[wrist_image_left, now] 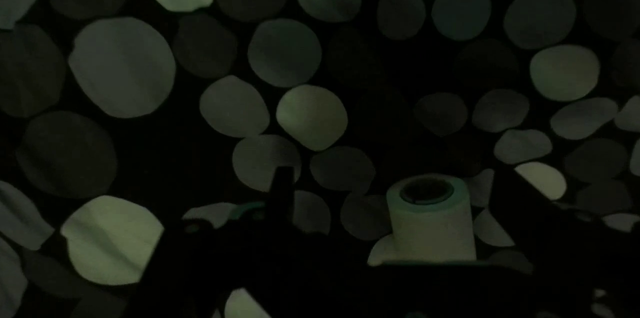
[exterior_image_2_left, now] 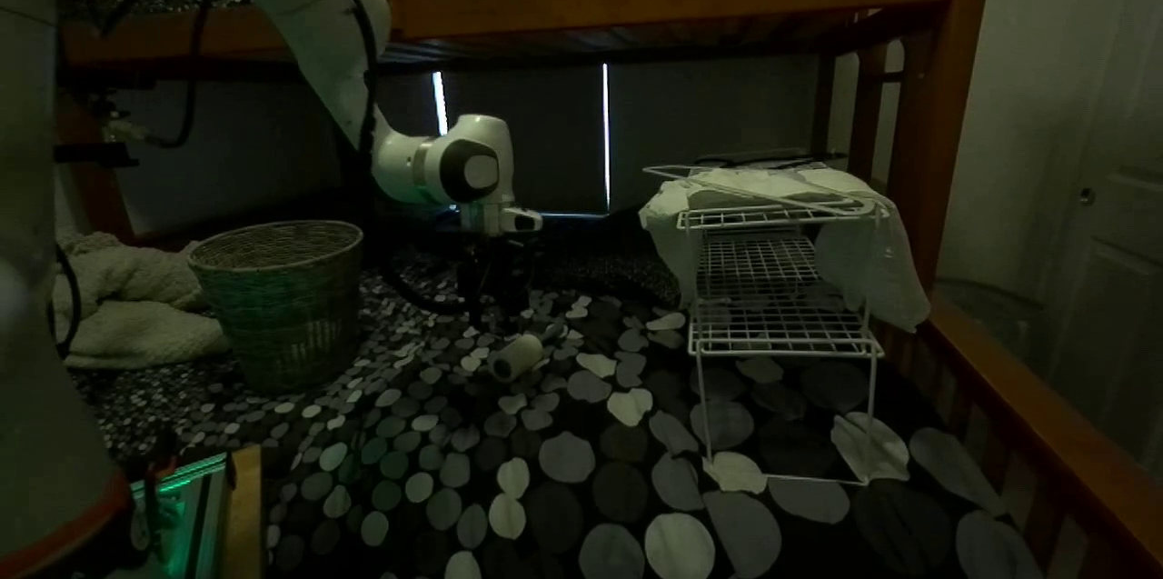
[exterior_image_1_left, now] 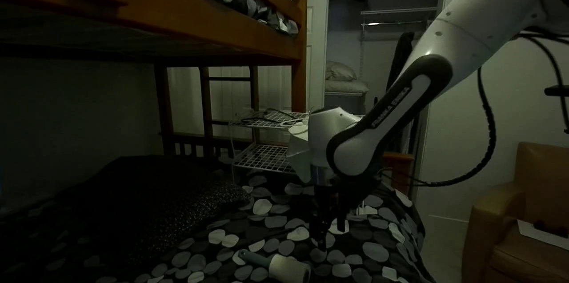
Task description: Put the lint roller in the basket
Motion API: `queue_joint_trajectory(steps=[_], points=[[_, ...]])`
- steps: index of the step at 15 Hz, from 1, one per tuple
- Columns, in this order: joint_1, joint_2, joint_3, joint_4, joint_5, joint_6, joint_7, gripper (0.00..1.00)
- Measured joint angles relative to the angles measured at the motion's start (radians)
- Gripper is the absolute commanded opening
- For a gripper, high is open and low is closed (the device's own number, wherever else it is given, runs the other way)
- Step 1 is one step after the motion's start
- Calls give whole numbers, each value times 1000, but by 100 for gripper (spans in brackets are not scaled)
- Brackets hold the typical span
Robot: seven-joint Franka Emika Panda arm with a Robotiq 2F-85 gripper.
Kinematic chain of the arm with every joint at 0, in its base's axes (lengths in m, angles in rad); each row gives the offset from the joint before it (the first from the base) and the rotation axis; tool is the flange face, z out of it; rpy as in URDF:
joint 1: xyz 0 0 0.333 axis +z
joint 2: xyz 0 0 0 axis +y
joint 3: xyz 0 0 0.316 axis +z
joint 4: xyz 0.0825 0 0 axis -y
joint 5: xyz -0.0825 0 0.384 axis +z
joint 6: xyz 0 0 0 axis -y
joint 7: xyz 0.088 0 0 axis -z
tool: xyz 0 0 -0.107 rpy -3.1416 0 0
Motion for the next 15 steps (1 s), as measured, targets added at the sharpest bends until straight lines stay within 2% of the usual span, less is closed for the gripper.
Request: queue_joint_trajectory(steps=[2, 5, 11, 12, 13, 15], points=[[29, 126, -35, 78, -8, 56, 9, 100], [77, 270, -78, 211, -8, 75, 9, 100], [159, 428, -93, 386, -7, 74, 3, 100], [168, 443, -95, 402, -7, 73, 3, 79], [176, 455, -99, 416, -7, 69, 2, 75], [189, 477, -113, 434, -7, 61, -1, 58]])
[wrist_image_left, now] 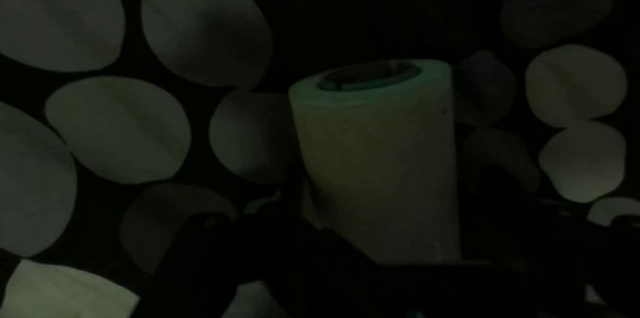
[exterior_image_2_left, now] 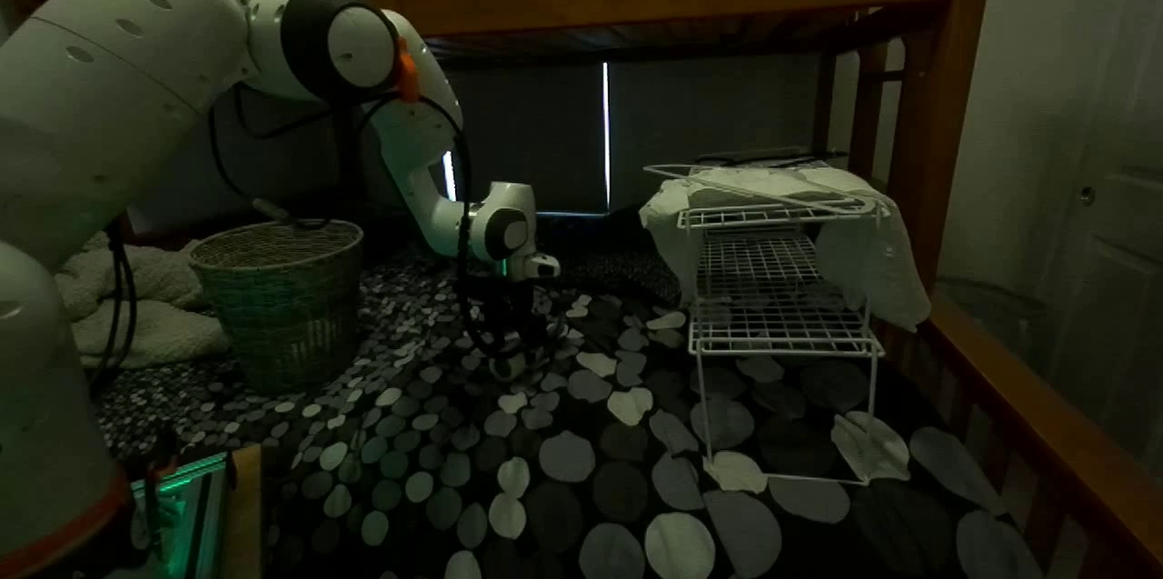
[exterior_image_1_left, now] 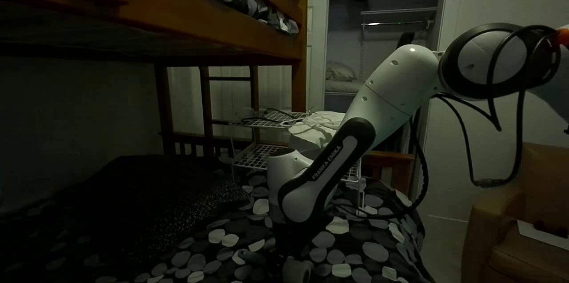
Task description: Put the lint roller in the basket
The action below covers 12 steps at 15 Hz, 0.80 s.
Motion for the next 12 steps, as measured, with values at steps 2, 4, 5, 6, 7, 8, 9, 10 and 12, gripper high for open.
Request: queue_joint_trajectory(steps=[2, 4, 5, 6, 7, 8, 9, 10, 12], points=[[5, 19, -14, 15, 0, -12, -8, 45], [7, 27, -17, 29, 0, -23, -15, 43], [9, 26, -17, 36, 0, -36, -17, 43], [10, 23, -16, 42, 0, -48, -19, 43], [6, 16, -9, 44, 8, -60, -34, 43], [-7, 0, 10, 43, 28, -79, -69, 43], [-31, -30, 42, 33, 59, -98, -126, 43], [-60, -72, 83, 15, 98, -121, -191, 43], [-106, -167, 146, -34, 149, -159, -315, 43]])
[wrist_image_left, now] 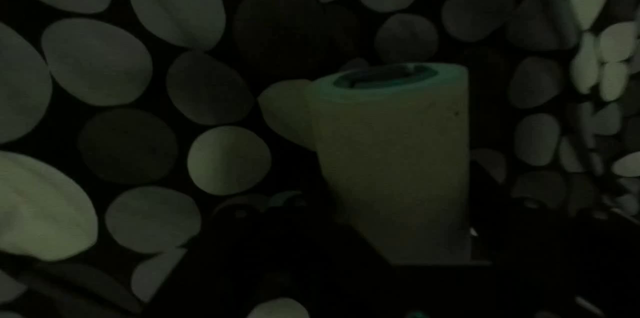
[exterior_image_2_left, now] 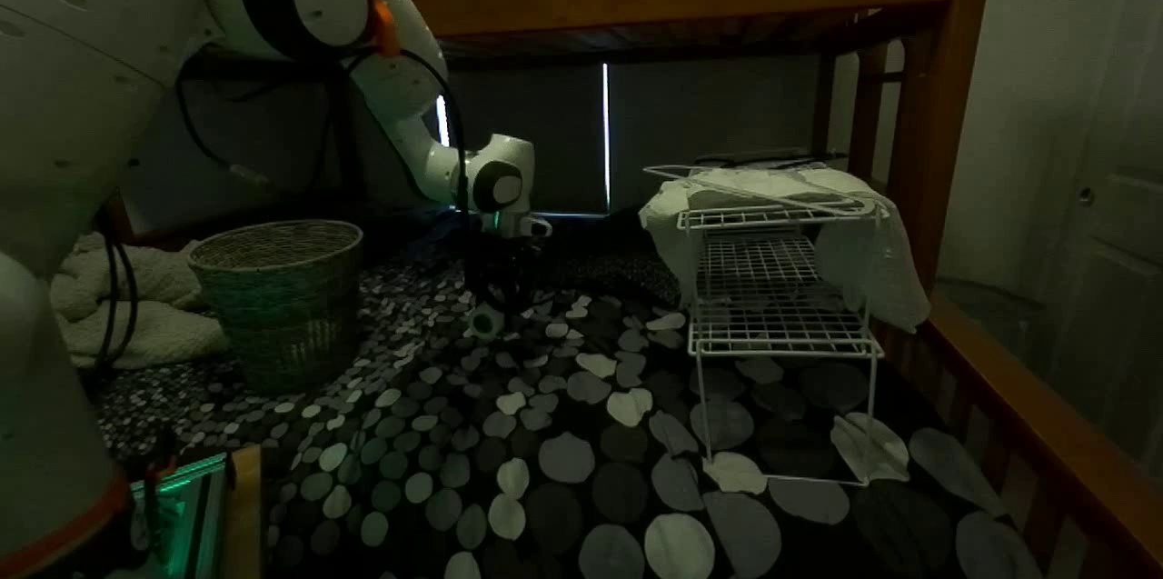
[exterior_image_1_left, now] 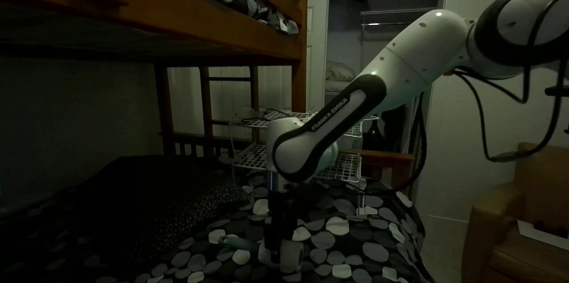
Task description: Put the lint roller in the basket
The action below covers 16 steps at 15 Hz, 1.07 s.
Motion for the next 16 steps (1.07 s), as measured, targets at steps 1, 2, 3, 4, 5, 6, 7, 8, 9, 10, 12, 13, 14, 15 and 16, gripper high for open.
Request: queue_joint_trajectory(steps=[1, 2, 3, 4, 5, 6, 7, 8, 9, 10, 12, 13, 14, 15, 16], points=[[-21, -49, 26, -28, 25, -14, -63, 43], [-40, -100, 51, -57, 53, -27, -128, 43], [-57, -149, 75, -83, 85, -43, -192, 43], [-72, -199, 98, -105, 122, -64, -257, 43], [-80, -246, 119, -120, 160, -95, -316, 43], [-81, -291, 137, -126, 195, -137, -369, 43], [-78, -334, 154, -126, 225, -184, -415, 43], [-72, -378, 169, -124, 254, -235, -458, 68], [-60, -410, 169, -122, 260, -252, -459, 68], [-49, -418, 163, -122, 260, -252, -454, 68], [-46, -399, 150, -122, 260, -249, -454, 43], [-45, -388, 143, -120, 259, -248, -456, 43], [-42, -380, 142, -117, 273, -238, -491, 43], [-38, -376, 144, -112, 290, -221, -541, 43], [-31, -375, 148, -105, 306, -210, -588, 43]])
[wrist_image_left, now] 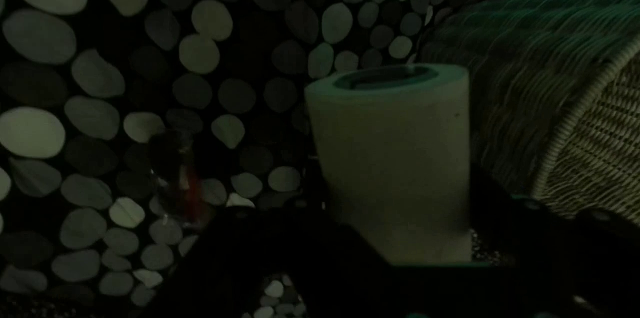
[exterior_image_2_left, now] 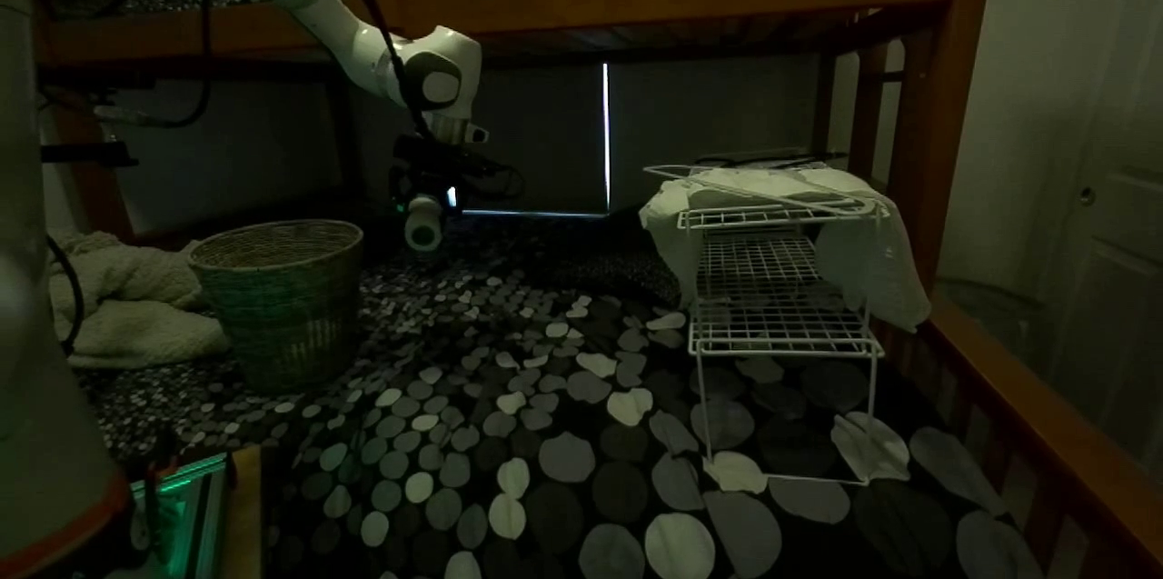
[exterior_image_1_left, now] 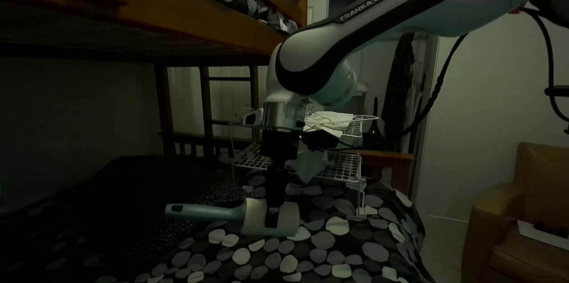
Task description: Put the lint roller in the basket
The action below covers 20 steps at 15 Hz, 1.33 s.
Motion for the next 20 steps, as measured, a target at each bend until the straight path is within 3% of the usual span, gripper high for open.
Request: queue_joint_trajectory(steps=[6, 10, 18, 19, 20], points=[[29, -3, 29, 44, 147, -2, -311, 43], [33, 0, 39, 79, 285, -96, -503, 43], [116, 140, 53, 247, 382, -412, -584, 43], [124, 173, 53, 272, 382, -457, -584, 60], [129, 204, 53, 295, 382, -503, -584, 92]])
